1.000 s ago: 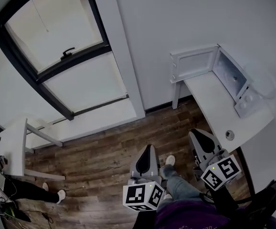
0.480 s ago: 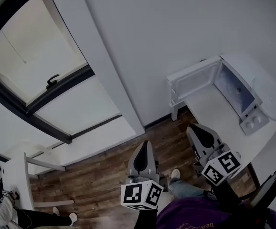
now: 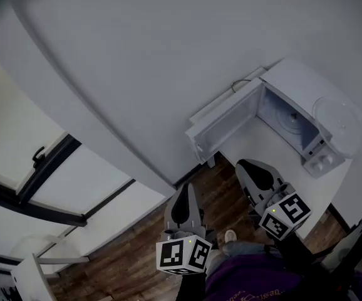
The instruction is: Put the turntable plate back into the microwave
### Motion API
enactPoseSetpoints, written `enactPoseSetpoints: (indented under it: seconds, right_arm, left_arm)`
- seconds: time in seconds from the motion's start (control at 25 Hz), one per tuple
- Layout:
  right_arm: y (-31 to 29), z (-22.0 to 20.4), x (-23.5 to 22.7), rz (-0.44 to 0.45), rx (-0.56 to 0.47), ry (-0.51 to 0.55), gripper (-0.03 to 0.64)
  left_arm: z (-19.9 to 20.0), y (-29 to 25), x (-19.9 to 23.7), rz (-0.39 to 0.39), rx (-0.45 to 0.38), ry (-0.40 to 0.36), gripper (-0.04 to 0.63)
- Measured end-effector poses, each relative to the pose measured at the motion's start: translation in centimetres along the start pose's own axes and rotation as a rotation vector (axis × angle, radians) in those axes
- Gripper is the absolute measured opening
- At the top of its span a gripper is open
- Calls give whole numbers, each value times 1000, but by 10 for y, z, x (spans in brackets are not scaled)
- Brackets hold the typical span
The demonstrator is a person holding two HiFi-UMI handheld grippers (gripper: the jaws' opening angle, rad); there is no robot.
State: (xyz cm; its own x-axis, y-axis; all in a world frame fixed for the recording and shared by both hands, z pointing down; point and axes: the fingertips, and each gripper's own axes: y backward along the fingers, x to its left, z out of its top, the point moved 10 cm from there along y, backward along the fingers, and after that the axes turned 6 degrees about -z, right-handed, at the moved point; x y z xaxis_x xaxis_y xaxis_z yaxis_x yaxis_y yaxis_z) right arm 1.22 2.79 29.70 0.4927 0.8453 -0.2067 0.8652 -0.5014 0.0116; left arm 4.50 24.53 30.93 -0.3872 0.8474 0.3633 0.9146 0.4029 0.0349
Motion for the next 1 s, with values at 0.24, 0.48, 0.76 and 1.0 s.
enactPoseSetpoints:
  seconds: [0.24,0.48,0.76,1.0]
  right_arm:
    - [27,4,-49,-188,-10,-7,12]
    - [55,8,-68,-393,-33,5,12]
    - [72,23,-97,-635,-99,9,13]
    - [90,31,-115,-873,-166,13,12]
  left_arm:
    - [-19,-61,-27,-166,88,21,5]
    - [-30,-103,-46,-346,153,33,5]
    - [-31,-178,-80,-593,222,17,5]
    - [-43,-230,-113,-807,273,36,5]
